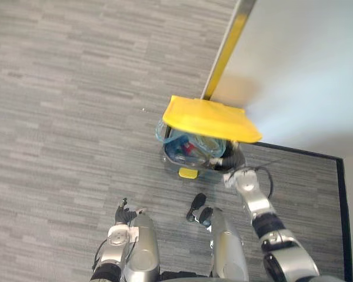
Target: Gather rubbish on tea table into small bin, then transfer packed bag to large trash can.
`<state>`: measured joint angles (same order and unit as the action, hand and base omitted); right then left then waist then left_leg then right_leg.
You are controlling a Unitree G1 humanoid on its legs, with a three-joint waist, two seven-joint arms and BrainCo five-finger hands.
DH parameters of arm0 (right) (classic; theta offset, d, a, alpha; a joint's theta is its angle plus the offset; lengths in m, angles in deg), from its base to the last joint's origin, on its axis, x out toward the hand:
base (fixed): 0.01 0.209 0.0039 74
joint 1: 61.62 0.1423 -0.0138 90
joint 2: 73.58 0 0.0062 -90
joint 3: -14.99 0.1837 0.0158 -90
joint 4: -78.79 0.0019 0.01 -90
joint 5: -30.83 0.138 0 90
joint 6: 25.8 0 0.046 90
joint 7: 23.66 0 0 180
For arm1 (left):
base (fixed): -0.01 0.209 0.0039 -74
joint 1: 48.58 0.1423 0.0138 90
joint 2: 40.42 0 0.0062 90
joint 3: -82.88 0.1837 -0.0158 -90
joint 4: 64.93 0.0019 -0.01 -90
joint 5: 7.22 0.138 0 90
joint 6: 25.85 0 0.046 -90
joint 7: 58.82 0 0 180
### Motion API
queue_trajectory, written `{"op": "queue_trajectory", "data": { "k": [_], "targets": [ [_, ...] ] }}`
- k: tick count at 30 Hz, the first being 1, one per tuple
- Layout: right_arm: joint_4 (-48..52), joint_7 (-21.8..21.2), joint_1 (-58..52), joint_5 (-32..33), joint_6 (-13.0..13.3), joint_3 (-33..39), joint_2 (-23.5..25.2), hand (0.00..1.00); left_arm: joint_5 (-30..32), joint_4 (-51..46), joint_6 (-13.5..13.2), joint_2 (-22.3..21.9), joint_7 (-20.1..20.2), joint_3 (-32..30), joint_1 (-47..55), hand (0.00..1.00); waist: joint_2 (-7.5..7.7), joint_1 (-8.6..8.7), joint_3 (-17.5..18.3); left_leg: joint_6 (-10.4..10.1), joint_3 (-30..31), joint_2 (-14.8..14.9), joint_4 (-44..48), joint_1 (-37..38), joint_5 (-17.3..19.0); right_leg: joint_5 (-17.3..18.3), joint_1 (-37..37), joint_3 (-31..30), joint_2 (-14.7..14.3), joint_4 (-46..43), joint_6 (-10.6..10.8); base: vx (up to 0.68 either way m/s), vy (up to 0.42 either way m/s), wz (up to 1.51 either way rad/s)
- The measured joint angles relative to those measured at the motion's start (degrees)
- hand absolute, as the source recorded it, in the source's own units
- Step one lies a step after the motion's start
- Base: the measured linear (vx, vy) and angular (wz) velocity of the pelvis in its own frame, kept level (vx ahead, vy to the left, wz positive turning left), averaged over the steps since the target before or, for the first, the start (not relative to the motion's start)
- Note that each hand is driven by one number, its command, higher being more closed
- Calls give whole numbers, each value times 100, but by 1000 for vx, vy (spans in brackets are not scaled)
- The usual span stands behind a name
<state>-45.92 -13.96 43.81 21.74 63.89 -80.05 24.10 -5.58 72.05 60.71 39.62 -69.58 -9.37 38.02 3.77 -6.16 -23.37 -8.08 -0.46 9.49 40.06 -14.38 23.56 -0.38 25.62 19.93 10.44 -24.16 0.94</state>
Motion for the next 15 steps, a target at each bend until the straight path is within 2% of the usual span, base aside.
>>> {"op": "queue_trajectory", "data": {
  "k": [1, 2, 3, 4, 5, 6, 7, 8, 9, 10, 11, 12, 14, 15],
  "targets": [
    [-2, -66, -401, -139, 5, 4, 11, 0, 44, 129, 11, 19, 59, 52, 22, 0, 94, 32, 152, 141, -310, 13, -298, 76, -207, 38, 34, -88, 38, 214, 58, -264, 218, -86],
    [-25, -90, -612, -233, 7, 14, 31, 0, 54, 201, 10, 74, 105, 66, 43, 0, 147, 111, 220, 148, -444, -16, -498, 154, -350, 88, 129, -211, 75, -52, 12, -209, 127, -60],
    [-148, -109, -763, -243, 6, 24, 66, 0, 46, 275, 18, 126, 117, 91, 88, 0, 155, 218, 248, 141, -512, -2, -707, 306, -473, 195, 157, -358, 61, -635, -118, -139, 55, -29],
    [-326, -146, -918, -414, 1, 53, 135, 0, 61, 335, 36, 173, 134, 97, 137, 0, 187, 324, 309, 125, -566, 2, -964, 451, -620, 380, 108, -490, 40, -1248, -119, -74, 18, -21],
    [-479, -184, -1261, -669, 4, 76, 215, 0, 111, 379, 106, 184, 187, 95, 228, 0, 234, 398, 487, 94, -603, -2, -1229, 556, -764, 695, -114, -654, 36, -1854, -41, -34, -30, -14],
    [-522, -201, -1587, -794, 8, 222, 321, 0, 150, 374, 137, 154, 215, 95, 286, 0, 272, 403, 642, 71, -613, -15, -1280, 545, -786, 1128, -329, -829, 21, -1943, 92, -27, -91, -13],
    [-711, -192, -1939, -877, 41, 520, 521, 0, 225, 323, 151, 149, 218, 41, 300, 0, 329, 424, 739, 34, -652, -55, -1266, 520, -785, 1518, -668, -962, -210, -1187, 202, -13, -97, -34],
    [-837, -202, -1948, -818, 38, 706, 576, 0, 235, 338, 175, 12, 218, -66, 320, 0, 170, 415, 820, 101, -625, 69, -1398, 524, -826, 1293, -770, -990, -485, -679, 196, -54, -99, -69],
    [-942, -179, -1938, -832, 30, 826, 548, 0, 264, 353, 189, -163, 217, -194, 404, 0, -20, 340, 951, 182, -699, 337, -1637, 554, -919, 1209, -795, -918, -670, -674, 89, -56, -70, -86],
    [-950, -134, -1994, -776, 47, 1010, 626, 0, 303, 326, 187, -297, 218, -370, 485, 0, 3, 382, 1092, 18, -907, 317, -1814, 667, -1041, 1464, -791, -901, -493, -1392, -9, -24, -36, -67],
    [-1191, -52, -2160, -735, 51, 1137, 789, 0, 312, 360, 179, -274, 208, -392, 482, 0, 248, 403, 1296, 25, -1032, 86, -1964, 817, -1096, 1981, -1213, -1180, -365, -791, 47, 46, -52, -34],
    [-1304, -57, -2103, -655, 22, 1270, 772, 0, 317, 436, 188, -324, 208, -447, 419, 0, 163, 411, 1307, 57, -993, 150, -1976, 862, -1119, 1830, -1326, -1136, -430, -657, 117, 31, -36, -24],
    [-1746, -1, -2031, -419, 16, 1422, 709, 0, 280, 698, 173, -636, 202, -570, 482, 0, -71, 382, 1715, 65, -1126, 273, -2363, 867, -1287, 1446, -1382, -1239, -680, 6, 28, 19, -5, -37],
    [-1830, -2, -1988, -379, 12, 1463, 705, 0, 274, 735, 170, -662, 203, -564, 473, 0, -94, 392, 1737, 44, -1152, 261, -2485, 911, -1354, 1383, -1396, -1272, -703, 93, 47, 29, 19, -21]
  ]
}}
